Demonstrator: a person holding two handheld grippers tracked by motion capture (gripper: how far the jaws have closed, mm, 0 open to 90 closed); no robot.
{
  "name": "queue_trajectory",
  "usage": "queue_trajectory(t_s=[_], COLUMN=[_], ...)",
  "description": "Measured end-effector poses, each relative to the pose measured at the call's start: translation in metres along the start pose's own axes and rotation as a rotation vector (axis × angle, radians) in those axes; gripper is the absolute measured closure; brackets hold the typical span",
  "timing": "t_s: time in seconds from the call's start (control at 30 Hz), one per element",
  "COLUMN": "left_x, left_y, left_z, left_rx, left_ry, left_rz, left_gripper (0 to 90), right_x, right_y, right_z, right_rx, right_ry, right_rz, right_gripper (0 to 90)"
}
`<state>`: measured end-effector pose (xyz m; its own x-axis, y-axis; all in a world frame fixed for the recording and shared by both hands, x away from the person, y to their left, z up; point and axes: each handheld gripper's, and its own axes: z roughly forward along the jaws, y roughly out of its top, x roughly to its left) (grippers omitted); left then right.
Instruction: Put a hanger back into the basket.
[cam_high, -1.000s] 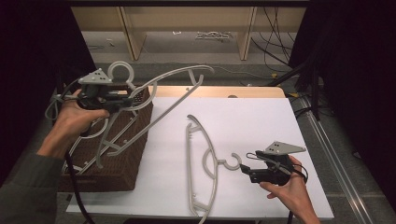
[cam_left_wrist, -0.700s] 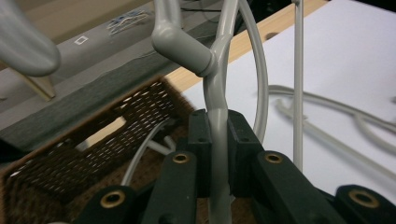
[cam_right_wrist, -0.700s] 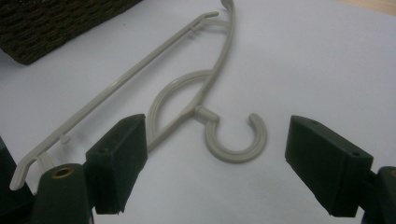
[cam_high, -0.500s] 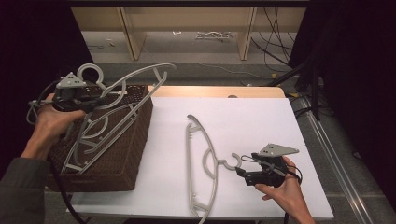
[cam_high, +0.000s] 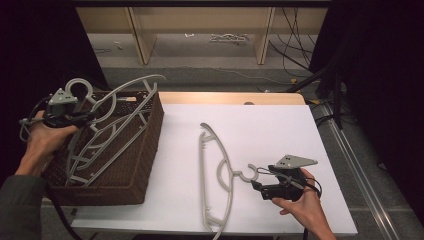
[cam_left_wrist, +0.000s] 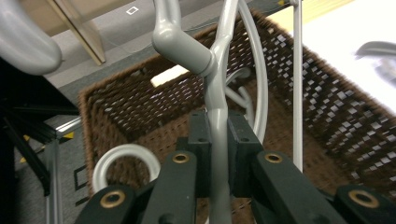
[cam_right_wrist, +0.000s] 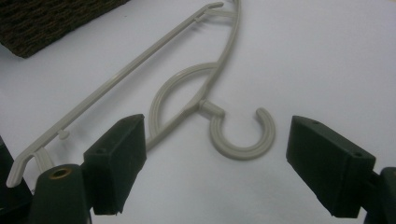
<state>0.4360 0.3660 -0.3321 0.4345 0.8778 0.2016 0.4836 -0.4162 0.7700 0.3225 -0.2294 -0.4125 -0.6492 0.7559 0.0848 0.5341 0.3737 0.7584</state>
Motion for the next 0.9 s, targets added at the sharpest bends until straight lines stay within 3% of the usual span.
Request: queue_trajectory(t_s=[0.27, 0.5, 0.73, 0.9], left_x=[0.009, 0.015, 0.01, 0.002], left_y=[-0.023, -0.044, -0.053, -0.051], left_z=[0.003, 0.009, 0.018, 0.029], left_rx=[0.023, 0.091, 0.13, 0.167], left_ry=[0.013, 0.052, 0.041, 0.039], left_rz=[-0.004, -0.001, 0.011, 0.047], left_gripper=[82.0, 82.0, 81.9, 81.9], right_x=[-0.001, 0.0, -0.001, -0.002], right_y=[-0.001, -0.001, -0.002, -0.002], right_z=[0.002, 0.001, 0.002, 0.003], right_rx=[0.001, 0.013, 0.015, 0.014], right_ry=[-0.006, 0.004, 0.003, 0.001], right_rz=[0.001, 0.016, 0.019, 0.01], right_gripper=[21.0, 21.0, 21.0, 21.0])
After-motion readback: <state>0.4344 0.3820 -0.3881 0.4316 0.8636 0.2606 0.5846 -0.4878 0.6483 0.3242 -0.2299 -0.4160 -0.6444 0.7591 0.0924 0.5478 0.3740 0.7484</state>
